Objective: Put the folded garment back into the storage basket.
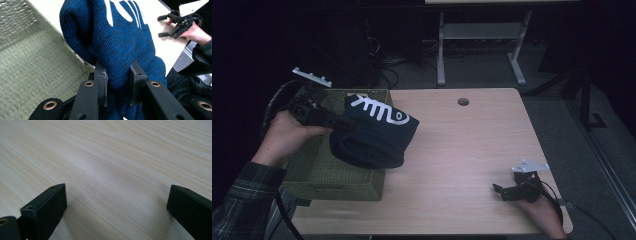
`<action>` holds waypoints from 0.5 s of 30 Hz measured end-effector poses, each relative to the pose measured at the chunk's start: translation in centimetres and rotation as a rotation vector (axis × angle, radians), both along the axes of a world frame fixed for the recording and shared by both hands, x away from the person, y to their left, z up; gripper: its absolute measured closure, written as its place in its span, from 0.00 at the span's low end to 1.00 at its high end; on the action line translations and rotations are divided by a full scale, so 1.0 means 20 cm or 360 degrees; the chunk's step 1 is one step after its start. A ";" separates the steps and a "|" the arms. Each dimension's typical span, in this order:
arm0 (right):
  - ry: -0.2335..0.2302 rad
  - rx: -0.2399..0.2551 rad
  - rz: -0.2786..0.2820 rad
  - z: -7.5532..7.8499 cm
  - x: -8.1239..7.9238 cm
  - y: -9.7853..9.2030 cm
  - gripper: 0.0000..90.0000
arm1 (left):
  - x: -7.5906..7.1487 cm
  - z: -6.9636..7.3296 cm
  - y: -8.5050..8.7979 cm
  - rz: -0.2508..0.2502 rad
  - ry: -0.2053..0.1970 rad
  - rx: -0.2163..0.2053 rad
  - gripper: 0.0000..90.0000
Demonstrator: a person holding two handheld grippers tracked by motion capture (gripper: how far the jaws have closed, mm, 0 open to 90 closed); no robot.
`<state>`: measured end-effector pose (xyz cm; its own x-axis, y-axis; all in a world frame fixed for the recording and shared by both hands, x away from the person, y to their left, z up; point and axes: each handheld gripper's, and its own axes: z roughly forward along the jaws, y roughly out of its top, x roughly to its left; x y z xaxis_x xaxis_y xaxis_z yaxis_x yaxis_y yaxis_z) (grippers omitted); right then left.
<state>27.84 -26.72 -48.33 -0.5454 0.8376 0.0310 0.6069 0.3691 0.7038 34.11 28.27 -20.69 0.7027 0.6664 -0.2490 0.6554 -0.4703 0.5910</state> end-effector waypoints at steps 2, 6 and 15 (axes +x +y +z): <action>0.0002 0.0001 -0.0001 0.00 0.00 0.00 0.03 | -0.01 0.01 0.04 0.0022 -0.0004 -0.0011 0.81; 0.0003 0.0000 0.0000 0.00 0.00 0.00 0.03 | -0.03 0.03 0.12 0.0068 -0.0024 -0.0036 0.81; 0.0002 -0.0001 0.0001 0.00 0.00 0.00 0.03 | -0.09 0.07 0.24 0.0137 -0.0045 -0.0058 0.81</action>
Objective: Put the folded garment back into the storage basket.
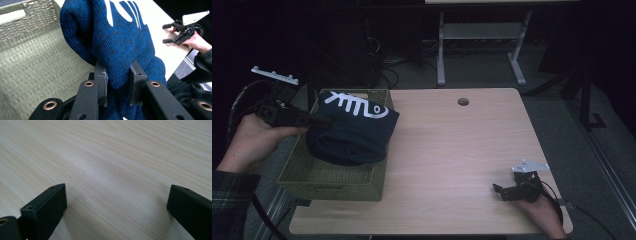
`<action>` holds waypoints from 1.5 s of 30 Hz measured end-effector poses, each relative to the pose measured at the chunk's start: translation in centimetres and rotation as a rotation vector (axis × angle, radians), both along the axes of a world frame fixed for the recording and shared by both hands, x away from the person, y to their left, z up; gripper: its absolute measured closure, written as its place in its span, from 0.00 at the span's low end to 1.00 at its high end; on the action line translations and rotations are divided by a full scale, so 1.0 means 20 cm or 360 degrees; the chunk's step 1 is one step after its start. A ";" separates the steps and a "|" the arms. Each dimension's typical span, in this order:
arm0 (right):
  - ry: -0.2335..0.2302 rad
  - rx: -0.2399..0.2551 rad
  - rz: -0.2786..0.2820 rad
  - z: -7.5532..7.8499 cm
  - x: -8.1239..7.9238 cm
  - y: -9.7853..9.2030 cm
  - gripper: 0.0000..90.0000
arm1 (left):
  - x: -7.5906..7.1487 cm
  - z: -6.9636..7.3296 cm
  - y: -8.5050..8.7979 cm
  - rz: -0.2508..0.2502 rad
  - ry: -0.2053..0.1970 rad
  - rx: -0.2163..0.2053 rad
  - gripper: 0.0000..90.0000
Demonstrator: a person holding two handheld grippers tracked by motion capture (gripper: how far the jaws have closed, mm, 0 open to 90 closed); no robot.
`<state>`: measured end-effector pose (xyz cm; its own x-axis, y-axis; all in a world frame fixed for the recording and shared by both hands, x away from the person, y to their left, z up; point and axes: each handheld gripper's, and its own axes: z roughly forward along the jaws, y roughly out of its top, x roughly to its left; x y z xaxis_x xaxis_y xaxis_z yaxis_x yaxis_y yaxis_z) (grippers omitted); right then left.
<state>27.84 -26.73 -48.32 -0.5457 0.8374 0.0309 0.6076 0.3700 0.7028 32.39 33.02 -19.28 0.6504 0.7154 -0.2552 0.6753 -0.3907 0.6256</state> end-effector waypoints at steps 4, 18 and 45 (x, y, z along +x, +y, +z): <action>-0.0001 -0.0001 0.0000 0.00 0.00 0.00 0.03 | -0.01 -0.01 0.04 0.0025 0.0012 0.0004 0.81; -0.0006 -0.0003 0.0005 0.00 0.00 0.00 0.03 | 0.04 -0.16 0.18 0.0020 0.0073 -0.0024 0.81; -0.0007 -0.0001 0.0004 0.00 0.00 0.00 0.03 | 0.10 -0.51 0.38 0.0068 0.0192 -0.0213 0.82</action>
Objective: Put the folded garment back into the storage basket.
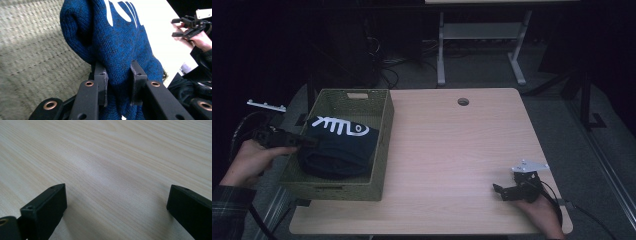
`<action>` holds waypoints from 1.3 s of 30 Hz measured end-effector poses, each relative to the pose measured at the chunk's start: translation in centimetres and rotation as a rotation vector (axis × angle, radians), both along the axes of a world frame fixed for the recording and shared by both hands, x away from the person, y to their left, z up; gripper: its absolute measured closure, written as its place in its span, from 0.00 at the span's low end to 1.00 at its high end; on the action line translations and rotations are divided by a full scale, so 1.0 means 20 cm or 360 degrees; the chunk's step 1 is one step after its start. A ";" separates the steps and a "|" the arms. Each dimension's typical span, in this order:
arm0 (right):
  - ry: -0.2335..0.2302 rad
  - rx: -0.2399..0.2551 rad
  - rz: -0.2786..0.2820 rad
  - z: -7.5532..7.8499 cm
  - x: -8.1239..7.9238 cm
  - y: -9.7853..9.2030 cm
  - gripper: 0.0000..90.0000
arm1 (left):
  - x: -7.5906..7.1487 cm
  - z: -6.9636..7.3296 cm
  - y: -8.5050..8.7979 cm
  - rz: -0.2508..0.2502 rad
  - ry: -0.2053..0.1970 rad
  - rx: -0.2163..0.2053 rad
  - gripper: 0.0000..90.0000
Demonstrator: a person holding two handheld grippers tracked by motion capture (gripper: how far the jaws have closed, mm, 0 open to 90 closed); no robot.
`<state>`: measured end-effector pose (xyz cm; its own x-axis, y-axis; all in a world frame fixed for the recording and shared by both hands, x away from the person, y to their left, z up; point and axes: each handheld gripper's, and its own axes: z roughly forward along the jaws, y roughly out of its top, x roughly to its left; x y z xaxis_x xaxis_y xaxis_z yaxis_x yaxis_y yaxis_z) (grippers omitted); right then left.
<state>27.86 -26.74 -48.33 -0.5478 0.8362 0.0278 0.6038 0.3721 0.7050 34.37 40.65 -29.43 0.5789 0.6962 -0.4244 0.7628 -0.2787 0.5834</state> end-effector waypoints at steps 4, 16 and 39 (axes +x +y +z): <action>0.0000 0.0000 0.0000 0.00 0.00 0.00 0.03 | 0.01 -0.02 0.00 0.0001 0.0015 0.0022 0.82; 0.0000 0.0000 0.0000 0.00 0.00 0.00 0.03 | 0.11 -0.17 -0.02 0.0029 0.0104 0.0162 0.81; -0.0002 -0.0003 -0.0003 0.00 0.00 0.00 0.03 | 0.19 -0.31 -0.02 0.0175 0.0053 0.0487 0.58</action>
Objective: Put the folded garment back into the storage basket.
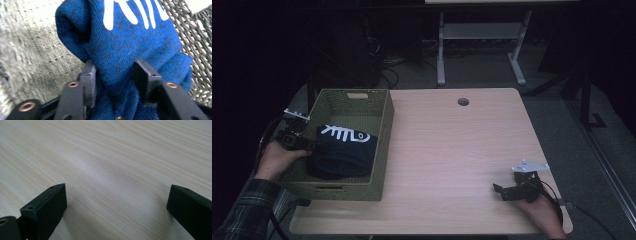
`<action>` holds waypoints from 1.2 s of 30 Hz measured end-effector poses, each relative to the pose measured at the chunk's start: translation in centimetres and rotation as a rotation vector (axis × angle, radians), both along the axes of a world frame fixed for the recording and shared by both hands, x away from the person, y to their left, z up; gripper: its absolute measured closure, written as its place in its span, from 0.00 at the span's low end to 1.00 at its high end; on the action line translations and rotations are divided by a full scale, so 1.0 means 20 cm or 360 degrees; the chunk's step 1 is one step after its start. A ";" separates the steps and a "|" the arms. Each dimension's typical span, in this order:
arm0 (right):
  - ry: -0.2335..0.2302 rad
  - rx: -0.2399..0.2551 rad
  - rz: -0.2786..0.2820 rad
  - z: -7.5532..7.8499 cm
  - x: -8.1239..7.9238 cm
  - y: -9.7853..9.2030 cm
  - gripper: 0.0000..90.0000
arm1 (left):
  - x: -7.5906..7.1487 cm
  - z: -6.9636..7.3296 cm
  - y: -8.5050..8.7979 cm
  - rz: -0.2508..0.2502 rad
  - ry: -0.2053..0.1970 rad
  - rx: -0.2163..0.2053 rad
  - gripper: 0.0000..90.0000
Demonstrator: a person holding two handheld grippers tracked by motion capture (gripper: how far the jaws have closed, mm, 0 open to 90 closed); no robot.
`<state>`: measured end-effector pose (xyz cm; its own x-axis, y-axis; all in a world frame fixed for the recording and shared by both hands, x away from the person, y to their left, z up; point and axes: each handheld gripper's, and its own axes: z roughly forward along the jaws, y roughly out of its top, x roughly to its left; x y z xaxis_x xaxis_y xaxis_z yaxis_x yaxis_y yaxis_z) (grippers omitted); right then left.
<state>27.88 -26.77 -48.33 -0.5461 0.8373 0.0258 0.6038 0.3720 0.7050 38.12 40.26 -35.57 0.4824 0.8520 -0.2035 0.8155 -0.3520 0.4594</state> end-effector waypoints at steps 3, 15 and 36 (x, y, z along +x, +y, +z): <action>0.0000 0.0000 0.0000 0.00 0.00 0.00 0.03 | 0.00 0.00 0.02 0.0044 -0.0015 0.0001 0.48; 0.0000 0.0000 0.0000 0.00 0.00 0.00 0.03 | -0.04 0.06 -0.02 0.0081 -0.0123 0.0034 0.19; -0.0001 0.0000 0.0001 0.00 0.00 0.00 0.03 | -0.04 0.20 -0.40 -0.0075 -0.0278 0.0009 0.15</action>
